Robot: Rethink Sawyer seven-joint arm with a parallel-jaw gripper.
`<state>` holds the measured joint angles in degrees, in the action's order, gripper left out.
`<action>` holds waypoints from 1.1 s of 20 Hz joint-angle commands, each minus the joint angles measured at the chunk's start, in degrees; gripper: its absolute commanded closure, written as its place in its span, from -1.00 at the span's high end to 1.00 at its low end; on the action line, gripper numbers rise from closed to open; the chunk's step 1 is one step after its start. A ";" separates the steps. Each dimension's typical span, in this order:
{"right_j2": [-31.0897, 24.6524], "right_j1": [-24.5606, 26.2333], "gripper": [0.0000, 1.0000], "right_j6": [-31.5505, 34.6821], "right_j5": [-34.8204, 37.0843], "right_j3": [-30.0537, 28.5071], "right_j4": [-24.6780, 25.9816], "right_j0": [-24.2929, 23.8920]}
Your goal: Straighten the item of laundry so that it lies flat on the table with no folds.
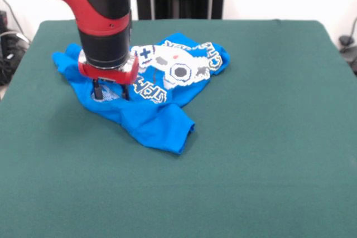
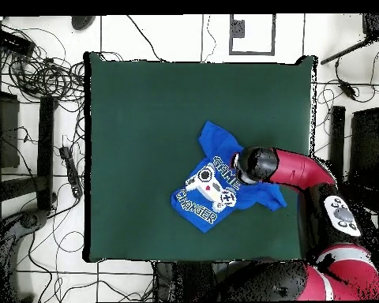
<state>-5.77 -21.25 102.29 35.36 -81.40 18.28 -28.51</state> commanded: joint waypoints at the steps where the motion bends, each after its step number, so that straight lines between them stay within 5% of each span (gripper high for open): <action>1: -5.19 5.67 1.00 -1.66 -1.43 10.08 -0.12 -2.41; 22: -5.55 1.38 1.00 0.76 -1.56 5.16 1.81 -3.13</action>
<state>-8.27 -19.79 102.29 39.68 -76.59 18.46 -31.97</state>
